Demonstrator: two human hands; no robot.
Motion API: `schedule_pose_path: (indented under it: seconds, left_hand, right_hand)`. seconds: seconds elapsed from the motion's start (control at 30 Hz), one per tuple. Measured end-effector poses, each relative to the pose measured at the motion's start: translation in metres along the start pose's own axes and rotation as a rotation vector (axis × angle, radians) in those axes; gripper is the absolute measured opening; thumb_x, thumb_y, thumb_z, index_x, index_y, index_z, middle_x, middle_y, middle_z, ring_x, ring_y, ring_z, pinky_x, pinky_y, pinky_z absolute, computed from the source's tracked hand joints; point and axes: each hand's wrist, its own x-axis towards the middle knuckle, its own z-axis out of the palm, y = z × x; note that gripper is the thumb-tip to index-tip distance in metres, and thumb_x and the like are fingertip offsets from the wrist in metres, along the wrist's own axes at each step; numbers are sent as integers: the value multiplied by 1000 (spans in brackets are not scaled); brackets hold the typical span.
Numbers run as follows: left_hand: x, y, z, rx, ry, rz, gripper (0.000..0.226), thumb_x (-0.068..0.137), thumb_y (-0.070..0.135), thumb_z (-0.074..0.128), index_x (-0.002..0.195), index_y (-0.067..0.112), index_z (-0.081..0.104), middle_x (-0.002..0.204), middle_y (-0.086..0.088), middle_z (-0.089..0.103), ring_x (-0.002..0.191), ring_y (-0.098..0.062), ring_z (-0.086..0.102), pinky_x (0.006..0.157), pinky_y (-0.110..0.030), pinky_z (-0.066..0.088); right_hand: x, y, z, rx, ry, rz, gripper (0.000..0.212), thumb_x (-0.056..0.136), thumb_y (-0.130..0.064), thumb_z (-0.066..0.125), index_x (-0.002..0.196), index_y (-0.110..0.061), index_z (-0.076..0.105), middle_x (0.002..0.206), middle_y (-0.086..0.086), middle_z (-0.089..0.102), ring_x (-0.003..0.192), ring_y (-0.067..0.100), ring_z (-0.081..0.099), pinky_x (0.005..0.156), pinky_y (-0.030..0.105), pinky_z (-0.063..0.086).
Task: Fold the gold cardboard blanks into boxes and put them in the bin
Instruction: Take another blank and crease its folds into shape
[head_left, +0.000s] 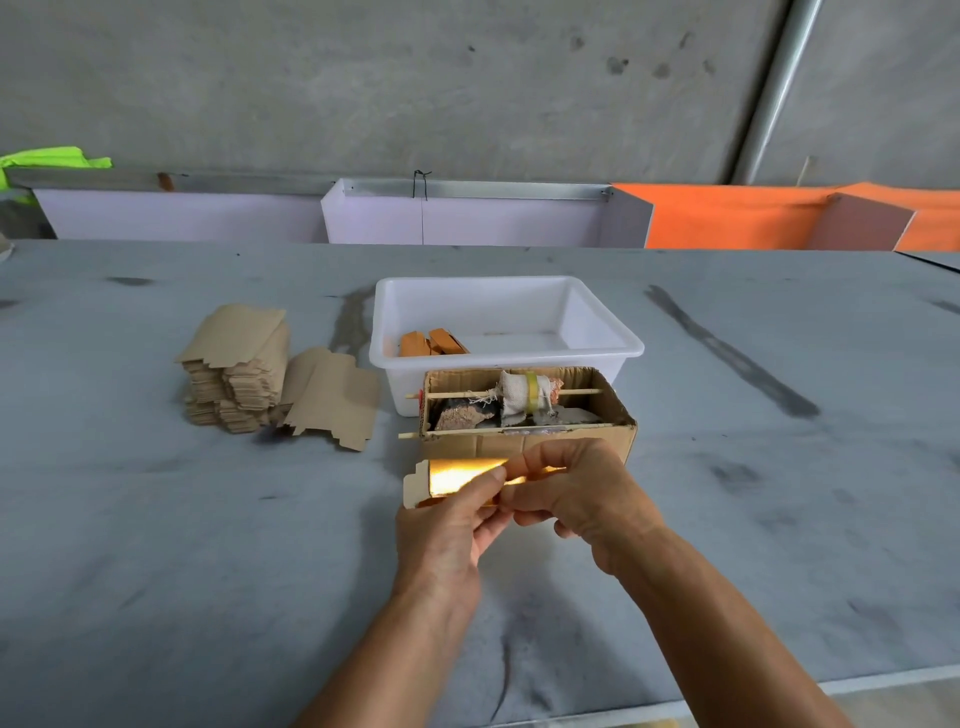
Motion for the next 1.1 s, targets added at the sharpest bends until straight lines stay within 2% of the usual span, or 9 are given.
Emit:
schedule_pose_path:
  seconds: [0.2,0.33,0.43,0.5,0.57,0.63,0.7,0.93,1.1]
  left_hand:
    - [-1,-1,5,-18,140,-96,18,67,-5,78,77,-2,64,73,-14,68,58,-22,67,45,-23,52]
    - [-1,-4,6,-71,194,-106,19,70,-4,76,84,-2,63,84,-15,67,65,-20,64,42,-19,50]
    - [-2,-5,10,-76,226,-6,22,69,-2,78,87,0,65,78,-10,69,58,-15,66,43,-19,50]
    - [-5,-4,15,-86,244,93,20,67,-5,79,79,1,64,63,-4,67,48,-11,64,43,-19,49]
    - [-6,-4,17,-90,240,157,19,66,-7,79,76,1,64,53,1,64,44,-9,60,43,-19,48]
    - [-7,-6,17,-86,233,197,20,66,-7,78,74,3,63,51,4,64,44,-7,60,42,-18,48]
    - [-7,-7,16,-92,223,225,20,66,-7,78,76,2,63,54,2,64,45,-7,60,43,-19,48]
    - [-5,-5,16,-106,184,159,23,68,1,78,87,1,66,70,-6,65,51,-11,61,43,-16,46]
    - [-7,-1,18,-100,198,145,16,68,0,78,74,7,65,63,-4,65,47,-13,58,40,-16,42]
  right_hand:
    - [1,4,6,-142,48,19,22,72,2,75,87,-10,65,82,12,69,58,12,63,39,14,39]
    - [-3,14,16,-210,170,-41,27,70,-4,76,87,-15,59,84,9,68,74,19,67,61,29,55]
    - [-6,21,26,-204,312,-125,20,72,-10,74,85,-16,61,77,4,70,75,19,68,70,39,58]
    - [-8,24,30,-79,361,-104,18,70,-9,76,79,-15,62,71,3,70,72,19,69,66,36,57]
    - [-10,25,31,133,345,-28,20,68,-4,78,73,-13,61,66,5,69,66,20,69,50,24,49]
    - [-12,25,32,345,292,49,20,68,1,78,68,-8,61,62,8,67,57,17,66,39,16,38]
    - [-15,25,33,466,229,112,16,71,2,77,68,-6,63,55,6,65,48,11,62,38,17,35]
    - [-17,24,34,578,154,220,12,76,1,73,75,-6,64,49,2,64,40,6,58,40,17,34]
    - [-18,28,35,538,110,207,8,77,0,71,74,-8,70,52,1,65,43,5,57,42,17,35]
